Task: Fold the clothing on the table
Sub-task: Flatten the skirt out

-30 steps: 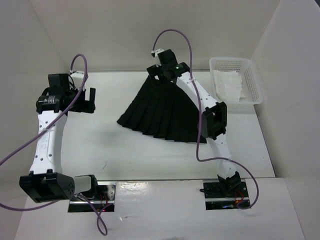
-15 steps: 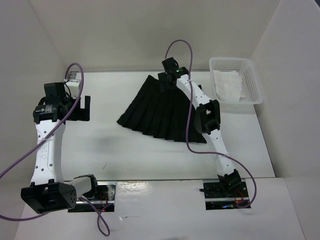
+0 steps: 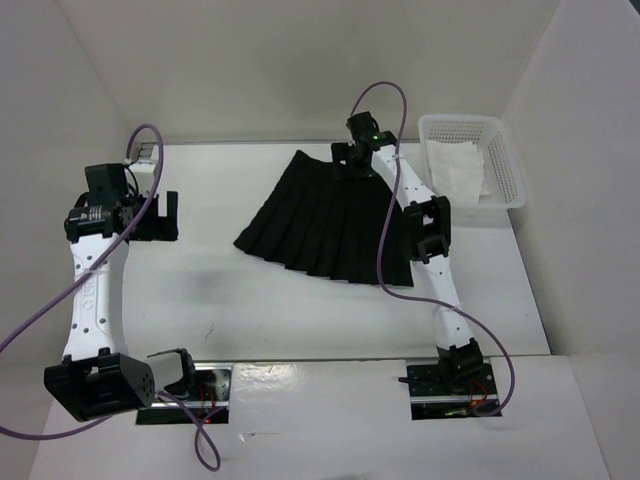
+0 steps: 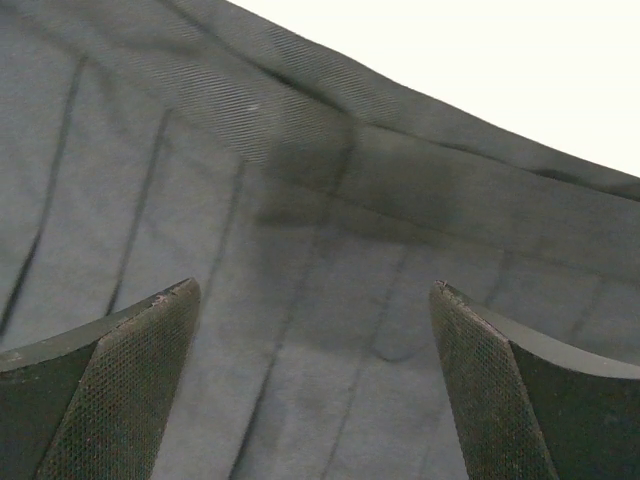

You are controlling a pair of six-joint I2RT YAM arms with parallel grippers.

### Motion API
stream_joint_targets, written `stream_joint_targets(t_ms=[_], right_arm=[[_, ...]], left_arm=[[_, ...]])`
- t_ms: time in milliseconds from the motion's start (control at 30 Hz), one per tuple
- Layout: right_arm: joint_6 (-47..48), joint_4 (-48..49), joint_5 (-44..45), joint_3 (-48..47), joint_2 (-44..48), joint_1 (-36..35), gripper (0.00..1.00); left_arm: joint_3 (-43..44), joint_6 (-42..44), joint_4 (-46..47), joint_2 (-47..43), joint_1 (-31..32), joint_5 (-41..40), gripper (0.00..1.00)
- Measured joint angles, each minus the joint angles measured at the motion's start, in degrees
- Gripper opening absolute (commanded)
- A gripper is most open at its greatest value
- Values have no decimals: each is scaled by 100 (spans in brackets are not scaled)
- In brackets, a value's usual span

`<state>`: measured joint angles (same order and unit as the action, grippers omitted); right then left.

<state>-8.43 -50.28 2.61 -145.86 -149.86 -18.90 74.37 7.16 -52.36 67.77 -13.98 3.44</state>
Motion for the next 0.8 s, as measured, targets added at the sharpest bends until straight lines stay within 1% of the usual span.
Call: stream_joint_targets(t_ms=[200, 367, 567, 800], right_arm=[[-50, -2, -339, -9, -111, -24, 99], [-74, -15, -372, -57, -267, -46, 99], [-149, -94, -120, -273, -356, -234, 99], [-291, -107, 374, -560, -356, -719, 99]], left_arm=[[0, 0, 0, 0, -63, 50, 100], [0, 0, -2, 9, -105, 81, 100], [0, 0, 0, 85, -122, 111, 100], [0, 0, 0, 129, -122, 133, 100]])
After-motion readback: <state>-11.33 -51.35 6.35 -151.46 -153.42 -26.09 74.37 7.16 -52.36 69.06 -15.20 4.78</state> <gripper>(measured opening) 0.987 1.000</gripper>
